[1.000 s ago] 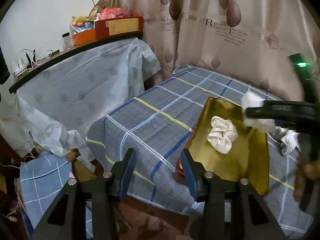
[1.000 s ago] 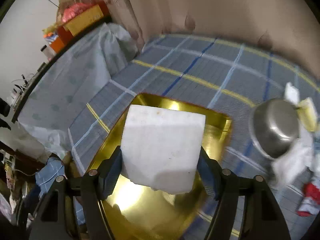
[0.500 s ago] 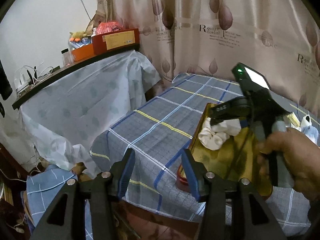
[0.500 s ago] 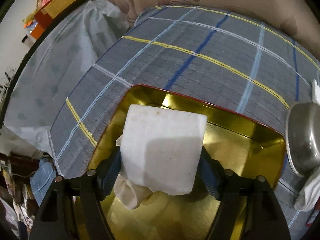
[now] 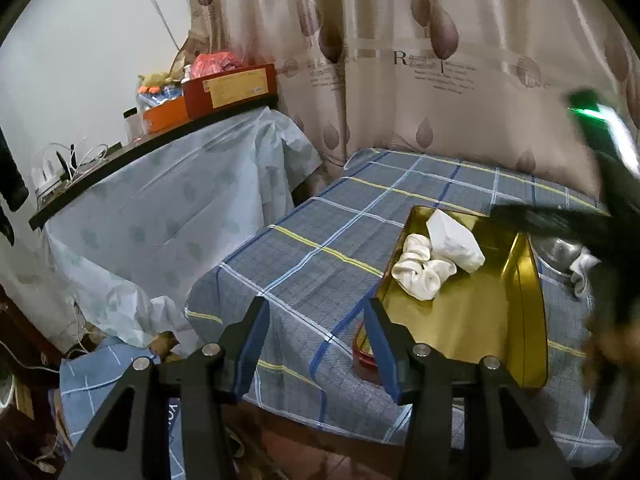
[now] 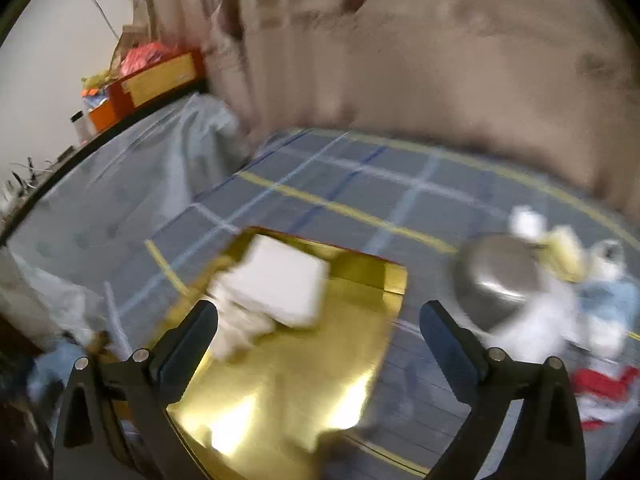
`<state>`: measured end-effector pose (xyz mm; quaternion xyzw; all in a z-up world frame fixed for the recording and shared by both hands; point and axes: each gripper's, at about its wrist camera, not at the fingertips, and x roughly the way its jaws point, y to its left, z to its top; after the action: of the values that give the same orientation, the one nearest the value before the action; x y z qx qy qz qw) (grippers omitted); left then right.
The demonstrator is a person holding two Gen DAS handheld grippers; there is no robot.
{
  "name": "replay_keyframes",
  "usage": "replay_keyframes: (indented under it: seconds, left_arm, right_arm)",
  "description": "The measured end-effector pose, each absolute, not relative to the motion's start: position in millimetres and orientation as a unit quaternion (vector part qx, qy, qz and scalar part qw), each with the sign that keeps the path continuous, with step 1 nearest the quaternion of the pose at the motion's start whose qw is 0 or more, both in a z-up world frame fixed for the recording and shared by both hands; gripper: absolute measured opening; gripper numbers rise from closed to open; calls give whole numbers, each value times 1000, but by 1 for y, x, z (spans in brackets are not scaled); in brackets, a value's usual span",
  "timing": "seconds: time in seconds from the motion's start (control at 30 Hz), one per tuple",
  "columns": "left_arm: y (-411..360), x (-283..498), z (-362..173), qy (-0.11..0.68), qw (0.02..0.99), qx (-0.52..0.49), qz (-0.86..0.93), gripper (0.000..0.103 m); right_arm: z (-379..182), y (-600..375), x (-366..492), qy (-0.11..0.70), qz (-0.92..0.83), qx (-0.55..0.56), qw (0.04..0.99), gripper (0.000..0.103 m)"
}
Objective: Organize soft objects
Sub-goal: 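Lower the foam block into the gold tray and open the right gripper, then grasp the white folded towel with the left gripper and lift it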
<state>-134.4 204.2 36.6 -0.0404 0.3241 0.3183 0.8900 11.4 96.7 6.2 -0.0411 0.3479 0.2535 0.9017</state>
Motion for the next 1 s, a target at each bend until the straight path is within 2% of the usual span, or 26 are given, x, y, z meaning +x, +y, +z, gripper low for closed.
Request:
replay_keyframes:
  seconds: [0.2, 0.53, 0.7, 1.0]
  left_arm:
    - [193, -132, 34, 330, 895, -25, 301, 52]
    - [143, -121, 27, 342, 913, 30, 219, 52]
    - [109, -109, 20, 358, 916, 69, 168, 52]
    - [59, -54, 14, 390, 915, 66, 73, 52]
  right_arm:
    - [-17, -26, -23, 304, 106, -89, 943, 103]
    - [-66, -234, 13, 364, -129, -106, 916, 103]
    - [-68, -284, 27, 389, -130, -10, 912, 103]
    - [-89, -288, 33, 436, -104, -18, 894, 103]
